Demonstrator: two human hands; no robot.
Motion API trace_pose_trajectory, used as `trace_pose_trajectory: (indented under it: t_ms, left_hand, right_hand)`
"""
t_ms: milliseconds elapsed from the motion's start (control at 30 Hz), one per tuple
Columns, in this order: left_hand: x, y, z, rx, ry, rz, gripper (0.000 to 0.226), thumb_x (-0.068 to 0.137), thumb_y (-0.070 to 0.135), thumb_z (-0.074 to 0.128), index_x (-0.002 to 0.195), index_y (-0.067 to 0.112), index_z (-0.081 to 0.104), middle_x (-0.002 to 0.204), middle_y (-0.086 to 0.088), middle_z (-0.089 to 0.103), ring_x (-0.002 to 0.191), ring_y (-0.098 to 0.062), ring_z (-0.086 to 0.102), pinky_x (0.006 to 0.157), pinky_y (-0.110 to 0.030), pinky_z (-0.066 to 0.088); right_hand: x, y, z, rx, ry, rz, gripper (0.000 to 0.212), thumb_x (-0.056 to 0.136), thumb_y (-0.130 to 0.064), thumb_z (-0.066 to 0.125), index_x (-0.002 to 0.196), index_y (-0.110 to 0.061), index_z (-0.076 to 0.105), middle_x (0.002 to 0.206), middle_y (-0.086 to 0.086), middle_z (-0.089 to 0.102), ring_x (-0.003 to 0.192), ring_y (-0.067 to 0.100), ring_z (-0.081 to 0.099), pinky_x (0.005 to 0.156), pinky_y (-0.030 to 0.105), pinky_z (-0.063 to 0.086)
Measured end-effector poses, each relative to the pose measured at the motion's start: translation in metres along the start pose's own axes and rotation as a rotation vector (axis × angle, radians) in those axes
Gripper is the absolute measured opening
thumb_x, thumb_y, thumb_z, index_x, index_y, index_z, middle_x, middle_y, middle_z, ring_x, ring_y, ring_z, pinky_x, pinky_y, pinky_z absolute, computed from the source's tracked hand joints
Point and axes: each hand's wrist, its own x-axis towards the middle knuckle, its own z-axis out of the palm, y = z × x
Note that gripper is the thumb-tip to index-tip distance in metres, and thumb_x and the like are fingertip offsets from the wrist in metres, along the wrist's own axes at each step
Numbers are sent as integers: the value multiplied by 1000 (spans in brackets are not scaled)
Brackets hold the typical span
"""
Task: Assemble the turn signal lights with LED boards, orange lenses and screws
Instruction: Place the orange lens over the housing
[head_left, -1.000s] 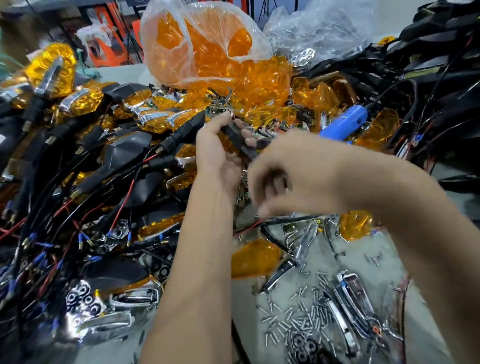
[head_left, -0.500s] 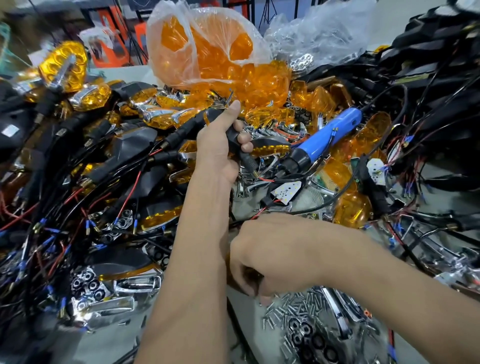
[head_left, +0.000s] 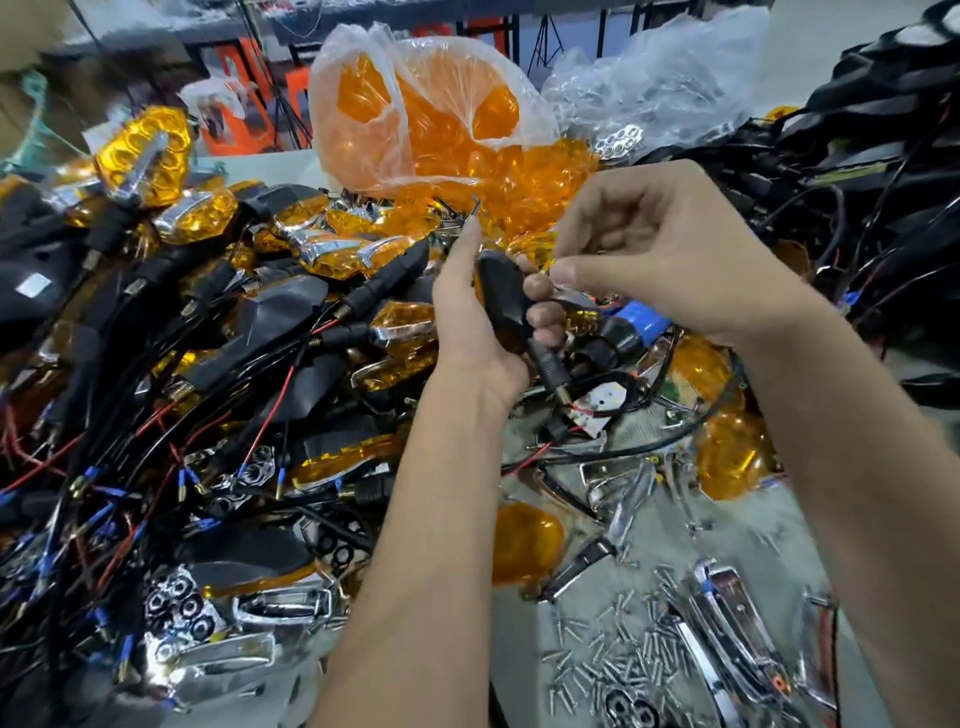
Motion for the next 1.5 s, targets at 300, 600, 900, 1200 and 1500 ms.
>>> trace_pose_trajectory:
  t_ms: [300,600,900,1200,1500]
  left_hand:
    - [4,-8,4,145,-37,4,52,101,60,50,79,14,59,59,2,51,40,-11,42,36,-20,32]
    - [3,-13,10,260,-34,7,53,102,55,52,66,18,60,57,1,50,40,-13,42,37,-20,33]
    - [2,-14,10,313,-59,5,60,103,56,49,54,24,64,57,2,49,41,-12,41,37,-20,32]
    - [-1,-13,9,324,-54,7,59,104,56,48,58,21,64,57,1,50,40,-12,41,37,-20,32]
    - [1,-14,6,330,-56,8,61,103,57,49,56,23,67,59,2,52,41,-12,42,38,-19,33]
  right_hand:
    - [4,36,12,139,241,76,9,83,-6,85,90,-6,79,78,7,77,68,24,68,68,36,61]
    - [-5,43,9,280,138,74,8,87,-2,81,87,3,75,74,22,68,62,32,66,61,44,61]
    - [-5,45,8,322,105,141,11,87,-3,80,84,4,73,73,21,69,61,30,67,61,40,60]
    - [-4,43,7,270,116,178,9,87,-8,82,81,-5,76,77,23,72,64,32,69,65,48,63]
    - [-3,46,3,138,126,184,10,86,-15,84,79,-12,78,77,11,76,68,17,69,66,24,55]
